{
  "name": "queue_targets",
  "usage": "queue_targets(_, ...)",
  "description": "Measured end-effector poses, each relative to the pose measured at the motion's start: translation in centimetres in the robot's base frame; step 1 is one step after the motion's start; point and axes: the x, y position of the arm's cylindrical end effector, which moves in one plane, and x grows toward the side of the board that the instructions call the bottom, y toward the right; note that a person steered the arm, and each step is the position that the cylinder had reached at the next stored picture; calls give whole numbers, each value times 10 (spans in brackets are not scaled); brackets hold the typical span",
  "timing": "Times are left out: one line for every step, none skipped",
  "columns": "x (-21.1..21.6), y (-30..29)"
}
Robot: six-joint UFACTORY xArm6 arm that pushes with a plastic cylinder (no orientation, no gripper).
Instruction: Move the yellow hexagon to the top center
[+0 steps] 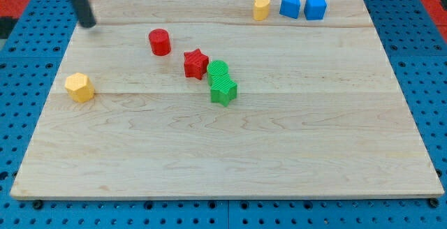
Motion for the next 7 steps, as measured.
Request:
queue_targets(78, 87)
queue_targets(117, 137)
queue_targets(200, 78)
queue_targets(200, 22)
queue_targets(165, 32)
queue_targets(122, 50)
queue_targets(140, 73)
